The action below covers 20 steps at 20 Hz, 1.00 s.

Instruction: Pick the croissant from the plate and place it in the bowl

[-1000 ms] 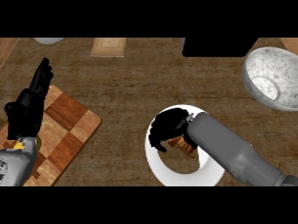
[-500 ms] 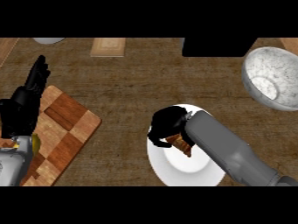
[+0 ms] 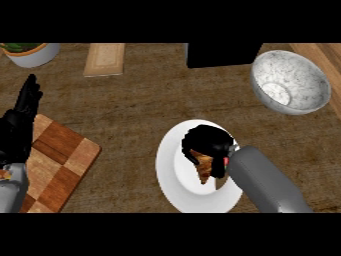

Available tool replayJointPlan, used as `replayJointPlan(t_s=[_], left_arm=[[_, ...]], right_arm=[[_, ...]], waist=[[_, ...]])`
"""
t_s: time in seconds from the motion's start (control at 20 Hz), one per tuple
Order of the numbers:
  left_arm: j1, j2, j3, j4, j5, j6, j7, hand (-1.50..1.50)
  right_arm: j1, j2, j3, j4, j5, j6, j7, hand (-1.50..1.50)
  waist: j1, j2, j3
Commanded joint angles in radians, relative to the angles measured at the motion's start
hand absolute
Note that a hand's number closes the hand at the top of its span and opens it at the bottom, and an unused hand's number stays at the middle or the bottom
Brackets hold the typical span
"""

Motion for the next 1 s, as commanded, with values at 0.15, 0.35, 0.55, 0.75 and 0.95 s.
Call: replayJointPlan(t_s=[0.15,0.35,0.55,0.75,0.95], left_arm=[[0.047,0.021,0.022,-0.02,-0.004,0.002,-0.014,0.0],[0.036,0.021,0.035,-0.028,0.014,-0.004,0.0,0.0],[0.05,0.016,0.025,-0.049,0.008,-0.005,-0.004,0.0],[0.044,-0.01,-0.014,-0.071,0.006,-0.018,0.002,0.0],[0.024,-0.019,-0.021,-0.063,-0.005,-0.027,-0.028,0.0]], right_arm=[[0.252,0.076,-0.167,-0.25,-0.182,-0.103,0.17,1.5],[0.326,0.058,-0.22,-0.48,-0.222,-0.123,0.281,1.5],[0.412,-0.015,-0.288,-0.723,-0.213,-0.138,0.447,1.5],[0.513,-0.06,-0.348,-1.006,-0.243,-0.097,0.606,1.5],[0.555,-0.133,-0.511,-1.208,-0.38,0.0,0.709,1.5]], waist=[[-0.039,0.004,0.009],[-0.039,0.008,0.007],[-0.01,0.018,0.007],[0.026,0.033,0.008],[0.069,0.047,0.01]])
